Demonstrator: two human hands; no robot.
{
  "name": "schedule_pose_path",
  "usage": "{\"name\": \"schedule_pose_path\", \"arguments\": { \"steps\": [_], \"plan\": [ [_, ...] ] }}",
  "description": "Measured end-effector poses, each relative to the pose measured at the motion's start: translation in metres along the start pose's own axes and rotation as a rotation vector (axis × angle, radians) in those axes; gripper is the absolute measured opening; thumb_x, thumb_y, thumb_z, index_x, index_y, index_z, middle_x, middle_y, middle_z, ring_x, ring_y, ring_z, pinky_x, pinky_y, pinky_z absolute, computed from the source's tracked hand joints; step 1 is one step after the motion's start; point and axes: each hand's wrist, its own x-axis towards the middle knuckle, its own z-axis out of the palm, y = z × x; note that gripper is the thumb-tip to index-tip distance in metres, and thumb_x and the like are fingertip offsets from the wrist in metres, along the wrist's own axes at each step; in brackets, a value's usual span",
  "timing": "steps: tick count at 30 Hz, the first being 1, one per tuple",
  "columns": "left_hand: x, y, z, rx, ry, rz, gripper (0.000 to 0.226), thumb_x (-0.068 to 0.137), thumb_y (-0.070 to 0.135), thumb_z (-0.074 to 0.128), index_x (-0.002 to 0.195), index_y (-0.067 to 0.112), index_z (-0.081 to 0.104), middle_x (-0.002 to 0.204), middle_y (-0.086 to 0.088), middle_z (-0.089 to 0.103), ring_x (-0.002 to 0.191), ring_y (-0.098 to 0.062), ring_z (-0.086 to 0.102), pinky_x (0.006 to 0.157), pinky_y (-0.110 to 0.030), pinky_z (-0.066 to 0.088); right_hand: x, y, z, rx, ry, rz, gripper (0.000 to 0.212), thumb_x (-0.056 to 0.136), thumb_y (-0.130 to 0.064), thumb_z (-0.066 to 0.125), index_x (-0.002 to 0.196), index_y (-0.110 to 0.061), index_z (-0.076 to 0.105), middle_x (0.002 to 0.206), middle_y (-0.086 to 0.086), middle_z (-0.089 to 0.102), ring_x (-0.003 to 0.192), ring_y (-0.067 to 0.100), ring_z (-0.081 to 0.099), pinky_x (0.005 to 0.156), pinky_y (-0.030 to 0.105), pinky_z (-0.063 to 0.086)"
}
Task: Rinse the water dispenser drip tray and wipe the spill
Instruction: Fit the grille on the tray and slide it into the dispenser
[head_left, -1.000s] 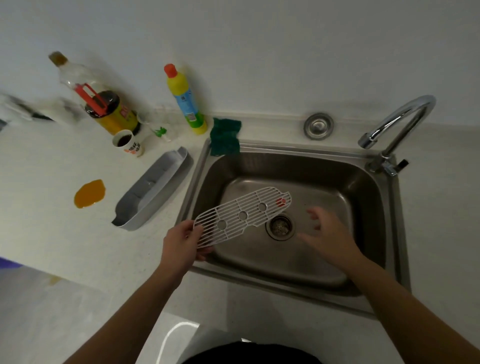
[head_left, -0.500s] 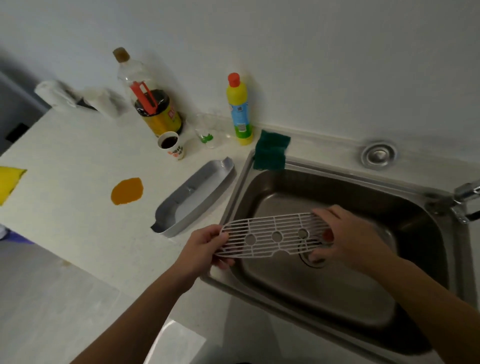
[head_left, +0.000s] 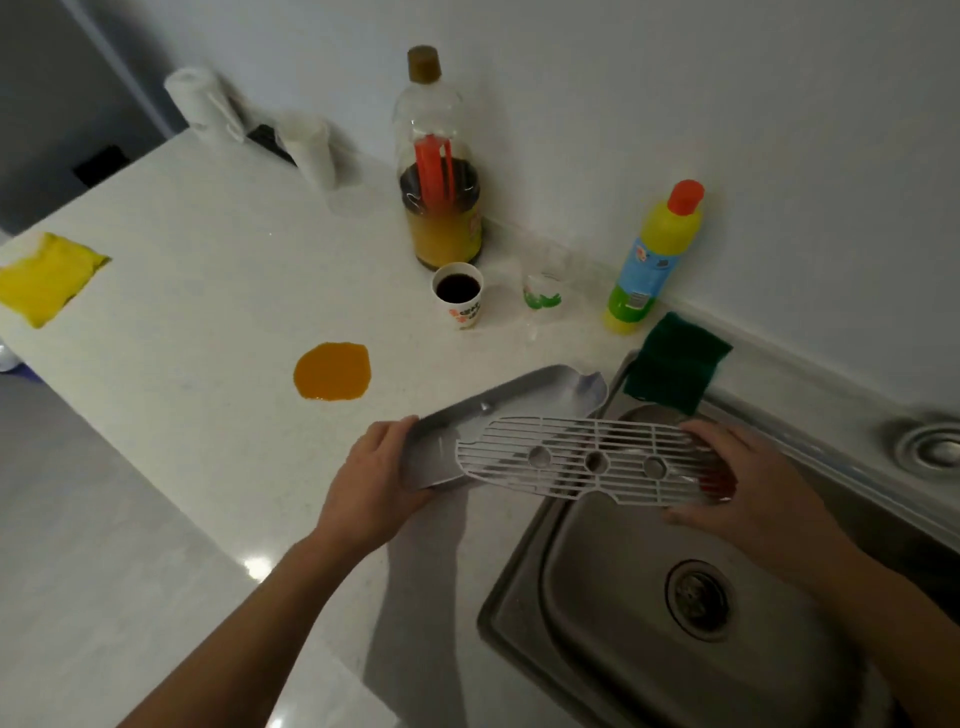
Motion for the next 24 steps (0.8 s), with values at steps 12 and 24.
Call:
{"name": "schedule_pose_path", "arguments": {
  "steps": [12, 24],
  "plan": [
    [0.040, -0.057, -0.035, -0.119, -0.045, 0.149, 0.090, 0.071, 0.048, 0.090, 0.147, 0.027, 0.048, 0.140, 0.005, 0.057, 0.119, -0.013, 0.057, 0.100, -0.038, 0.055, 0.078, -0.064, 0.058, -0.038, -0.049, -0.069, 0.100, 0.062, -0.082, 0.066, 0.145, -0.031, 0.044, 0.130, -0.010, 0.050, 0.112, 0.009, 0.041, 0.093, 0.041, 0.048],
    [0.038, -0.052, -0.035, -0.242, 0.001, 0.128, 0.078, 0.072, 0.053, 0.081, 0.139, 0.017, 0.061, 0.128, 0.000, 0.069, 0.113, -0.016, 0.064, 0.099, -0.045, 0.057, 0.070, -0.071, 0.091, 0.290, -0.150, 0.009, 0.097, 0.066, -0.067, 0.076, 0.147, -0.042, 0.029, 0.129, -0.024, 0.048, 0.114, 0.002, 0.054, 0.098, 0.035, 0.053]
  ]
}}
